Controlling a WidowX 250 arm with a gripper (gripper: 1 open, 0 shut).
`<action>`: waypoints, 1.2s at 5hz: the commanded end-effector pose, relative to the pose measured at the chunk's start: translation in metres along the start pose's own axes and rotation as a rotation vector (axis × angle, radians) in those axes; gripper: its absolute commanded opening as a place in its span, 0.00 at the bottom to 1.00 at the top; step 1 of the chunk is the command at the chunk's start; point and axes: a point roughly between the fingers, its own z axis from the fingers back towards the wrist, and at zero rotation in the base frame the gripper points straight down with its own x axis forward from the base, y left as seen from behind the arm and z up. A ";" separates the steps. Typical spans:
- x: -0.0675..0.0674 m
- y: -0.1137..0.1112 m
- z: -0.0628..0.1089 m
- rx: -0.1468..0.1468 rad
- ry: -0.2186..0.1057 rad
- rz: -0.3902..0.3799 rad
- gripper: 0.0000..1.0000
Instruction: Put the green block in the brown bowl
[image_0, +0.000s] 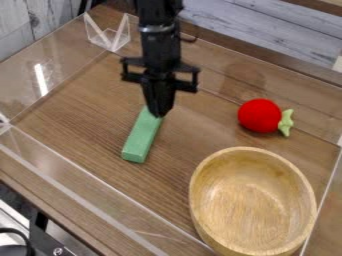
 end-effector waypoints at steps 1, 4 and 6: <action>0.002 0.012 0.007 0.020 -0.055 -0.096 1.00; 0.012 0.049 -0.002 0.038 -0.032 -0.186 0.00; 0.003 0.036 0.020 0.006 -0.049 -0.170 0.00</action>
